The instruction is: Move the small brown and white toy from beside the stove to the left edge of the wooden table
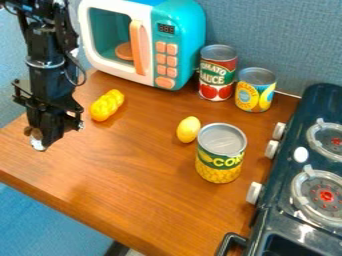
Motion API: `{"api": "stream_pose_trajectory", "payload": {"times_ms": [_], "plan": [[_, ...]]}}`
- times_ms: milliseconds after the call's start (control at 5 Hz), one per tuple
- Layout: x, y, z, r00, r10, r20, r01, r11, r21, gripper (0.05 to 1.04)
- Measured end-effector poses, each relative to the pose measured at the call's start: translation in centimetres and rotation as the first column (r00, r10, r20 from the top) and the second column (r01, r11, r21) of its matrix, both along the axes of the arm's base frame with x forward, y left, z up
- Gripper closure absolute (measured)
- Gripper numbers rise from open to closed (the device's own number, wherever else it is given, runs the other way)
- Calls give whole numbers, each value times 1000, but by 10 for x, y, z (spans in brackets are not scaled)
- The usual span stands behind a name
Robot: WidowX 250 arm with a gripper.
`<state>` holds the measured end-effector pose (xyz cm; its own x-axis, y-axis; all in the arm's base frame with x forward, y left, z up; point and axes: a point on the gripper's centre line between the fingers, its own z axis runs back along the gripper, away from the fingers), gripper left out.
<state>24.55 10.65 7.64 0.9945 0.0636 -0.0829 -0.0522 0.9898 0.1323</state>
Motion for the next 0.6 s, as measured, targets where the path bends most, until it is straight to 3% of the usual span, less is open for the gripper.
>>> {"api": "stream_pose_trajectory", "payload": {"times_ms": [200,600], "plan": [[9,27,-8,996,89,10,-89,995,-34,919],[11,60,-35,987,140,-82,-141,990,-7,919]]}}
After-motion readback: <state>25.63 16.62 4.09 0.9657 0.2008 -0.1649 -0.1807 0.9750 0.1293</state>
